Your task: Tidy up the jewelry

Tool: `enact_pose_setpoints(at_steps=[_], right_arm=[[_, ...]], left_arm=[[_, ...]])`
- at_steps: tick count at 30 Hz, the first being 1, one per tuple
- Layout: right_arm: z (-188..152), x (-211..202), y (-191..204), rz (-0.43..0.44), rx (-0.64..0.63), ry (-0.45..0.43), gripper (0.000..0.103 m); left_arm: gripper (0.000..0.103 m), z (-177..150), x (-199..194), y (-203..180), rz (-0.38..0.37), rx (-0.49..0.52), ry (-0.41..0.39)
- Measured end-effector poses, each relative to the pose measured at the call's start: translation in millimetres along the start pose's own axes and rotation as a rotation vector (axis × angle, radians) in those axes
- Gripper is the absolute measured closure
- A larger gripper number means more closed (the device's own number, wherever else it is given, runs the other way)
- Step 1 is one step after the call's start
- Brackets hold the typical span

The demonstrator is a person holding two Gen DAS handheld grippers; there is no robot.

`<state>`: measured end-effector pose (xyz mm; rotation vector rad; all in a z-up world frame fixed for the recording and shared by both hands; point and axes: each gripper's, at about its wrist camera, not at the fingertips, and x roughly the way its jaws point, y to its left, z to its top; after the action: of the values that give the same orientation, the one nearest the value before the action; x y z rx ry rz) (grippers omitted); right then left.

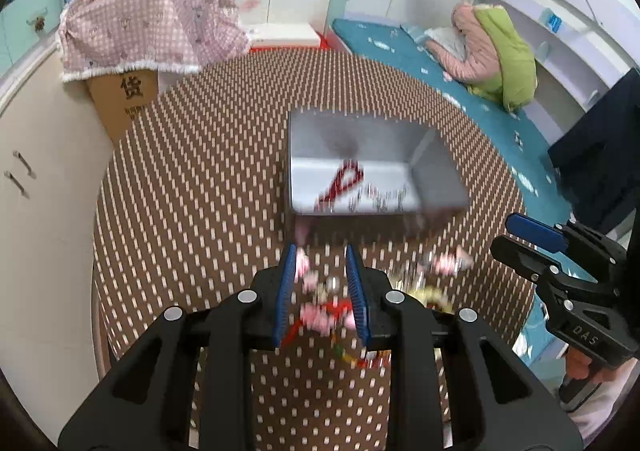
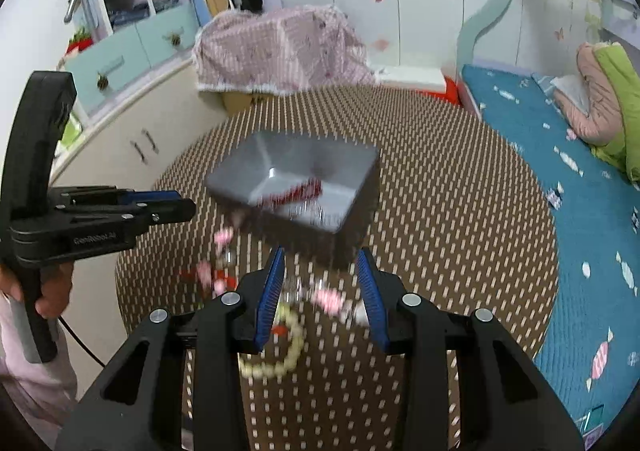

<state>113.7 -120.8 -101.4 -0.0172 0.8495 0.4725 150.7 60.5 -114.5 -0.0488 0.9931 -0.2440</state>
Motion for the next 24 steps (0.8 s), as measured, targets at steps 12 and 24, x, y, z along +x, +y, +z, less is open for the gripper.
enact_pose_setpoints(at_steps=[12,24], right_arm=[[-39.6,39.0,17.8,-0.027,-0.030,0.139,0.073],[-44.8,44.9,15.9,-0.094,-0.060,0.130,0.093]], left_arm=[[0.076,-56.3,36.7,-11.5,-0.060,-0.010,0.163],[0.100,-56.0,44.3,-12.3,-0.011,-0.001,0.169]])
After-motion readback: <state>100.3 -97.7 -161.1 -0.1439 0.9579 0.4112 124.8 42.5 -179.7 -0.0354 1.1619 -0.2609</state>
